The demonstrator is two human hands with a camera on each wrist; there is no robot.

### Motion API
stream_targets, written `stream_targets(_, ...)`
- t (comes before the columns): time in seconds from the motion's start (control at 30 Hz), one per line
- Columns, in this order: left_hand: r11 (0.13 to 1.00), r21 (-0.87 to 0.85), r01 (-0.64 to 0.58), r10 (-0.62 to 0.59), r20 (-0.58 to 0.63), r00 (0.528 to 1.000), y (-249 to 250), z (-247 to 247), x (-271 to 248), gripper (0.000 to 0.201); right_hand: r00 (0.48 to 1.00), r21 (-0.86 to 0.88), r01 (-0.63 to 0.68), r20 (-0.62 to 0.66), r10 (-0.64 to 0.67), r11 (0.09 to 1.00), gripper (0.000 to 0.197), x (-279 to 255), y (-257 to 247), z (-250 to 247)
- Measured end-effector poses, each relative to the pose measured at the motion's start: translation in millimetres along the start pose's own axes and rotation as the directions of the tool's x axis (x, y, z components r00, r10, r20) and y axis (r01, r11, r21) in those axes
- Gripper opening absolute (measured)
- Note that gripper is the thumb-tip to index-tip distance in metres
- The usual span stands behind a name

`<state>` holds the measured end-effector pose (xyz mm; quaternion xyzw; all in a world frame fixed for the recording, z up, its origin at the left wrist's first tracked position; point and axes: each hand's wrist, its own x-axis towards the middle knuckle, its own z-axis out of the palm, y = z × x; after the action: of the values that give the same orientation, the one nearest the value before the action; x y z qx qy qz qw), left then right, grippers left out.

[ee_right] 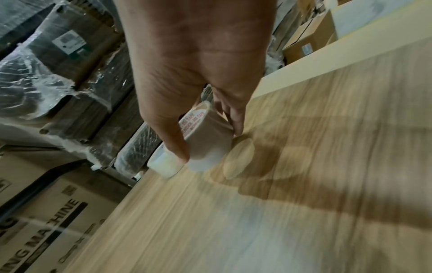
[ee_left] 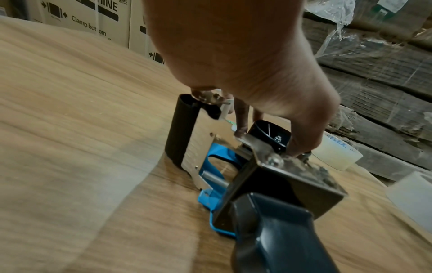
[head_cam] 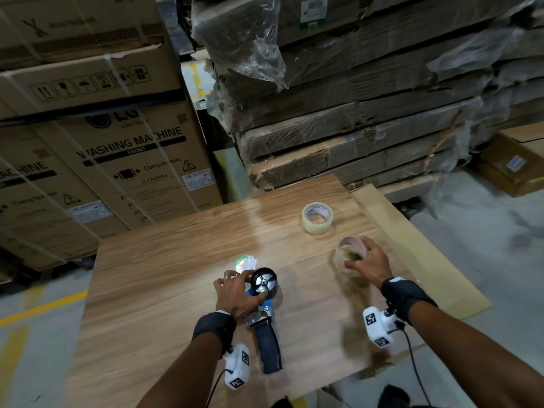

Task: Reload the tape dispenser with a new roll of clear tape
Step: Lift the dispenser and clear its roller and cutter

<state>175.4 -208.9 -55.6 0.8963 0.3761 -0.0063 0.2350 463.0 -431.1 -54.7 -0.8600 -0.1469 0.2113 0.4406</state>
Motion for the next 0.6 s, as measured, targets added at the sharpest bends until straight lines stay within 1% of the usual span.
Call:
stream_targets(0.17,1.000,0.015,0.014,-0.015,0.010,1.000,4,1,-2,0.089,0.998,-0.047,-0.039,-0.059,0.037,0.998,0.100,16,17,-17)
stream_targets(0.33,0.999,0.006,0.033,-0.033,0.012,0.999,4,4,-2,0.086,0.993,-0.094,-0.096,-0.077,0.089,0.991,0.099,21,27,-23)
stream_targets(0.4,0.999,0.006,0.037,-0.037,0.005,0.999,6,3,-3,0.083,0.993,-0.101,-0.102,-0.067,0.095,0.990,0.097,22,31,-22)
stream_targets(0.47,0.999,0.000,0.042,-0.042,0.000,0.999,8,3,-5,0.081,0.993,-0.104,-0.107,-0.051,0.102,0.989,0.100,22,36,-23)
stream_targets(0.53,0.999,-0.002,0.046,-0.046,-0.007,0.999,10,2,-7,0.083,0.993,-0.108,-0.113,-0.041,0.109,0.988,0.102,24,39,-24)
stream_targets(0.6,0.999,-0.014,0.040,-0.040,-0.021,0.999,11,2,-9,0.089,0.993,-0.125,-0.114,-0.033,0.111,0.986,0.102,25,41,-24)
